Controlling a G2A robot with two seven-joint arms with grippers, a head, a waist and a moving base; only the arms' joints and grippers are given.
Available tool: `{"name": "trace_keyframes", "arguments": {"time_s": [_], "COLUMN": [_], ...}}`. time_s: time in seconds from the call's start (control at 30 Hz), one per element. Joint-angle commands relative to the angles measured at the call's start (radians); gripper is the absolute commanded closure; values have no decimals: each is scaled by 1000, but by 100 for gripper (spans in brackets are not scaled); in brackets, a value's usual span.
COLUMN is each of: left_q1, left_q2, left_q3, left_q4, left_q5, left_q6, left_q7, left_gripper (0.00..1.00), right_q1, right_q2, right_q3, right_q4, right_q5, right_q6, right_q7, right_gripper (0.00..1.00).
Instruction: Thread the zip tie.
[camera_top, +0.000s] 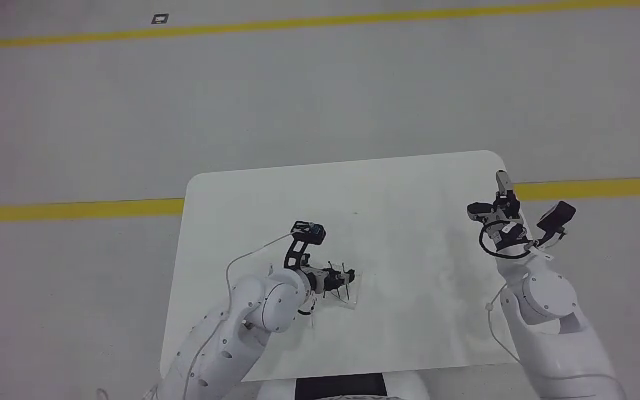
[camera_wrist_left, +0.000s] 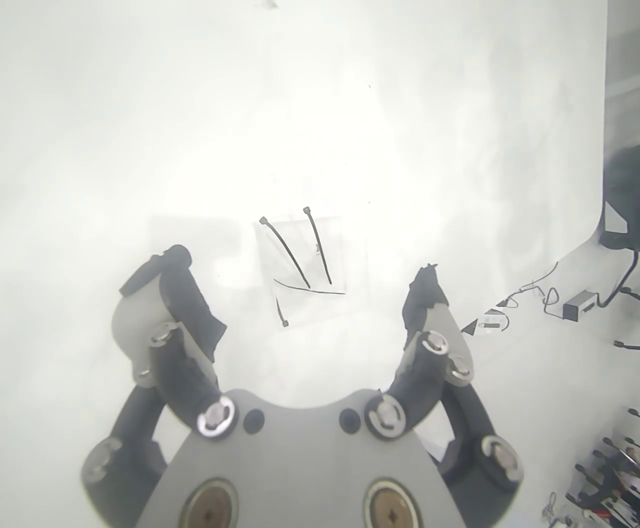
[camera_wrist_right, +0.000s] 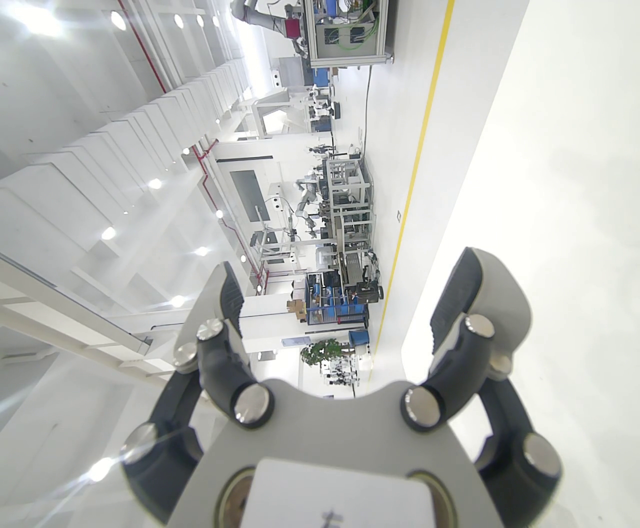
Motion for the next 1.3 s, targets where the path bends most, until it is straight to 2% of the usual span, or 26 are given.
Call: {"name": "trace_keyframes", "arguments": {"time_s": [0.0, 0.07, 0.17, 0.27, 1.13, 1.27], "left_q1": [-3, -7, -4, 23, 23, 18], "left_q2": [-3, -14, -42, -84, -84, -86], "left_q3": [-3, -9, -39, -93, -93, -67], "left_q4": [13, 36, 61, 59, 59, 55], "left_q5": [4, 15, 56, 73, 73, 72], "left_q6": [0, 0, 0, 0, 0, -10], "left_q7": [6, 3, -21, -54, -54, -44], "left_gripper": [0, 0, 0, 0, 0, 0], "right_q1": [0, 0, 0, 0, 0, 0], "right_q2": [0, 0, 0, 0, 0, 0], "right_q3": [0, 0, 0, 0, 0, 0], "right_q4": [0, 0, 0, 0, 0, 0], "right_q5": [0, 0, 0, 0, 0, 0], "right_q6": [0, 0, 0, 0, 0, 0], "right_q7": [0, 0, 0, 0, 0, 0], "right_gripper": [0, 0, 0, 0, 0, 0]}}
